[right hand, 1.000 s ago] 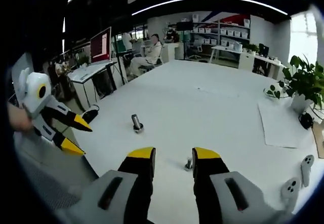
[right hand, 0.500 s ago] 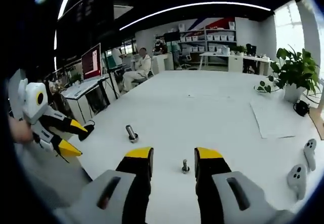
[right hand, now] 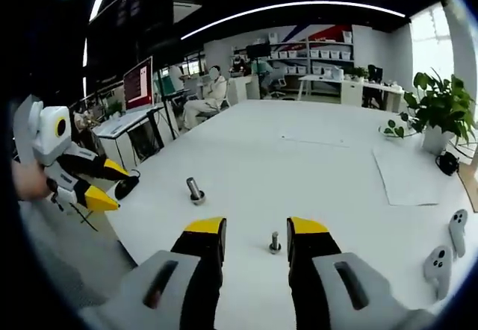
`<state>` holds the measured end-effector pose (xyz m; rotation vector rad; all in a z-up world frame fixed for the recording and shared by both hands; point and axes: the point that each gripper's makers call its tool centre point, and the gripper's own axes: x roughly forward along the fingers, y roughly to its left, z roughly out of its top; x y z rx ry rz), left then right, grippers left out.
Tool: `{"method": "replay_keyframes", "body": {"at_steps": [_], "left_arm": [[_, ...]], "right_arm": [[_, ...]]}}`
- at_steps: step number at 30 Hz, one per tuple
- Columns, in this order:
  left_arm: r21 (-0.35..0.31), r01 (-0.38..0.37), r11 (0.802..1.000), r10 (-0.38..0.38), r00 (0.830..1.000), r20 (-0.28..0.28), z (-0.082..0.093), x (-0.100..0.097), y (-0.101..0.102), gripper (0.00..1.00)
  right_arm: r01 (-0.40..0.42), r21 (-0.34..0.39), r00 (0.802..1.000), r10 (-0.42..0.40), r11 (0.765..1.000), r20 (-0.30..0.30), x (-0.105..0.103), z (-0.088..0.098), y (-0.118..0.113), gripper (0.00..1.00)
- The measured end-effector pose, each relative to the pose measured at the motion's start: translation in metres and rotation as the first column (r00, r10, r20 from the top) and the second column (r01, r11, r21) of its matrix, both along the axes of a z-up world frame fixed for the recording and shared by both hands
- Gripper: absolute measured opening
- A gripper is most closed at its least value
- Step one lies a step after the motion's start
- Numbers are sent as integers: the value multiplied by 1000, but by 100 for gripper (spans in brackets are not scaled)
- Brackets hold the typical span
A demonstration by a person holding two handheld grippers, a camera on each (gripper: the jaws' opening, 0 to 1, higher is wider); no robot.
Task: Place the washer onto the threaded stud by aligning its center hole with the stud, sliding it down to the base, and recovering from edge contact or off-axis alignment until the washer reaches the visible bottom stop.
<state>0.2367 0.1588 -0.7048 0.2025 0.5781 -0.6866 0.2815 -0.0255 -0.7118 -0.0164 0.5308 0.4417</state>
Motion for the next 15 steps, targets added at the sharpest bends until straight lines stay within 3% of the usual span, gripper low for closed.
{"method": "replay_keyframes", "body": {"at_steps": [10, 15], "left_arm": [[3, -12, 1000, 12, 1000, 2, 0, 2, 2, 37], [3, -22, 1000, 22, 1000, -7, -2, 2, 5, 37]], "right_arm": [[56, -30, 998, -56, 998, -17, 2, -7, -15, 38], [76, -66, 995, -80, 995, -60, -1, -17, -21, 38]]}}
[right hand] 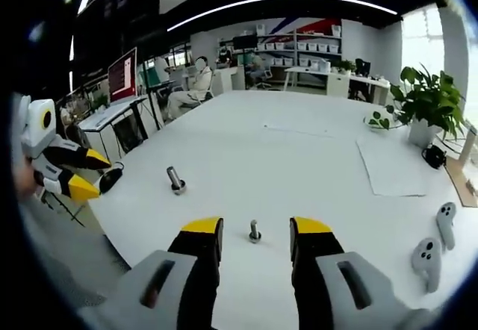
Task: Place the washer onto the threaded stud by aligning its center hole with the stud, sliding it down to the base, and recovering from edge contact or off-axis alignment until the washer reaches the visible bottom stop.
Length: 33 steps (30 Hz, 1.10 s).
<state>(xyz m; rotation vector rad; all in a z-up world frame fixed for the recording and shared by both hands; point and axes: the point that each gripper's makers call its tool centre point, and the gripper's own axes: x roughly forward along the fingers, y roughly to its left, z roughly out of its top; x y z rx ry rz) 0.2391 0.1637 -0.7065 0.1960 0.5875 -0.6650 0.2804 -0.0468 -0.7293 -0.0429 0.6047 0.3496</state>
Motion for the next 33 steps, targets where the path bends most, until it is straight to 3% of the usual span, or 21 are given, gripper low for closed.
{"method": "replay_keyframes", "body": {"at_steps": [10, 33], "left_arm": [[-6, -20, 1000, 20, 1000, 9, 3, 2, 4, 38], [15, -78, 997, 79, 994, -74, -13, -1, 19, 40]], "right_arm": [[31, 1, 999, -31, 1000, -22, -3, -4, -6, 41], [-5, -72, 995, -2, 997, -101, -11, -32, -8, 42]]}}
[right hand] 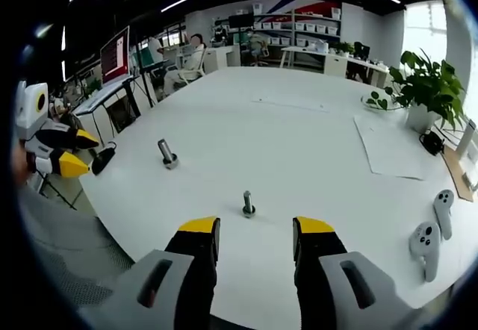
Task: Place the washer onto the threaded stud by aligning its center hole with the stud, sliding it down to the base, and recovering from edge contact or off-axis alignment until the washer reaches the visible bottom stop.
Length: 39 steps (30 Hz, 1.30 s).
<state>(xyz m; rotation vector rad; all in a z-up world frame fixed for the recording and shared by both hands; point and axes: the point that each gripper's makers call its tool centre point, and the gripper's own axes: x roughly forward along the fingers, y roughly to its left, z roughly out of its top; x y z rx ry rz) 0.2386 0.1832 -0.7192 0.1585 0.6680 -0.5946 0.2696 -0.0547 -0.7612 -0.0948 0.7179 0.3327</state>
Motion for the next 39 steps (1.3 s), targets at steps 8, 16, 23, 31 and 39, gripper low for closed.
{"method": "replay_keyframes", "body": {"at_steps": [8, 16, 23, 31, 39], "left_arm": [[-1, -1, 1000, 1, 1000, -11, -2, 0, 1, 40], [-5, 3, 1000, -3, 1000, -16, -3, -1, 0, 40], [-28, 18, 999, -18, 1000, -14, 0, -1, -4, 40], [-19, 24, 1000, -24, 1000, -7, 0, -2, -4, 41], [-13, 11, 1000, -11, 1000, -2, 0, 0, -1, 41]], "right_arm": [[-12, -18, 1000, 12, 1000, -16, -4, -4, 0, 42], [-22, -23, 999, 22, 999, -24, -6, -6, 1, 42], [-37, -17, 999, 37, 999, -22, -3, -6, 3, 41], [-86, -33, 996, 85, 996, -24, -5, -8, 12, 41], [-98, -31, 995, 98, 995, 2, 1, 0, 13, 41]]}}
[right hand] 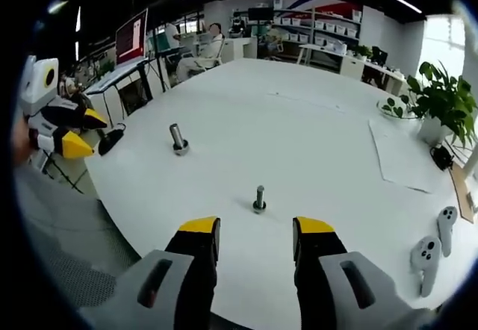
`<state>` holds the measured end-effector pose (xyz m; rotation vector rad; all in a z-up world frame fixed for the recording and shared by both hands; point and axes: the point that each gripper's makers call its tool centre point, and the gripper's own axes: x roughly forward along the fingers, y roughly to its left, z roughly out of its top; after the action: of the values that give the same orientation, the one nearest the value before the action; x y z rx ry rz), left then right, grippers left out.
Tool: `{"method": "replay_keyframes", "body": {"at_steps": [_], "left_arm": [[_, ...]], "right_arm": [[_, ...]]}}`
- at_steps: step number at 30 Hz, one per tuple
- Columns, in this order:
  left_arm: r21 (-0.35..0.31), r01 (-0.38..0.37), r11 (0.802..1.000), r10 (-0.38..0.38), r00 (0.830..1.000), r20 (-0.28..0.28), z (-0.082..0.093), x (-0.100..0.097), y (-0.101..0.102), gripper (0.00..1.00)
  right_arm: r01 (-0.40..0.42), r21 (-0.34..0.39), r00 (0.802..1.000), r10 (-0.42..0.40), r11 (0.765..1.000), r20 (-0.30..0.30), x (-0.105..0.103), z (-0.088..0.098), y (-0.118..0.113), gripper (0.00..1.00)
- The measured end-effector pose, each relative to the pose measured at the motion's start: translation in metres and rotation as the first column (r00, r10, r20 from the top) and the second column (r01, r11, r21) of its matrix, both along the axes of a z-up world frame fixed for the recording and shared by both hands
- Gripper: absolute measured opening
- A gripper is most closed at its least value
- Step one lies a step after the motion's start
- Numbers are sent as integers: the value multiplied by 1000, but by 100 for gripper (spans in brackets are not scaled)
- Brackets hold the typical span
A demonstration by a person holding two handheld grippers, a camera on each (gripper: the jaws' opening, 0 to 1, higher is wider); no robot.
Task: Place the washer onto the threaded stud by aligning its center hole with the stud, sliding it down to the base, and recovering from edge contact or off-axis alignment until the washer reaches the visible bottom stop.
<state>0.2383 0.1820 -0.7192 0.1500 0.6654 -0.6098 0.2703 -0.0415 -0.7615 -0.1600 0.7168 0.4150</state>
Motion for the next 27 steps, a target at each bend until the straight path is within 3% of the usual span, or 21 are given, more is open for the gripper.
{"method": "replay_keyframes", "body": {"at_steps": [5, 11, 16, 20, 27], "left_arm": [[-1, -18, 1000, 18, 1000, -17, -4, 2, 3, 41], [51, -7, 999, 7, 1000, -7, -9, 0, 5, 40], [26, -62, 998, 62, 998, -17, -7, 7, 14, 40], [-40, -180, 983, 175, 979, -102, -13, 7, 29, 40], [-50, -283, 958, 279, 958, -69, 1, 14, 51, 40]], "right_arm": [[10, 28, 1000, -10, 1000, -4, 1, 0, 1, 43], [-3, 41, 1000, 3, 999, -16, -2, 0, 4, 44], [-39, 59, 999, 40, 998, -29, -5, 1, 12, 44], [-42, 84, 998, 45, 996, -35, -4, 1, 16, 44], [-70, 92, 996, 75, 993, -53, -6, -5, 26, 45]]}}
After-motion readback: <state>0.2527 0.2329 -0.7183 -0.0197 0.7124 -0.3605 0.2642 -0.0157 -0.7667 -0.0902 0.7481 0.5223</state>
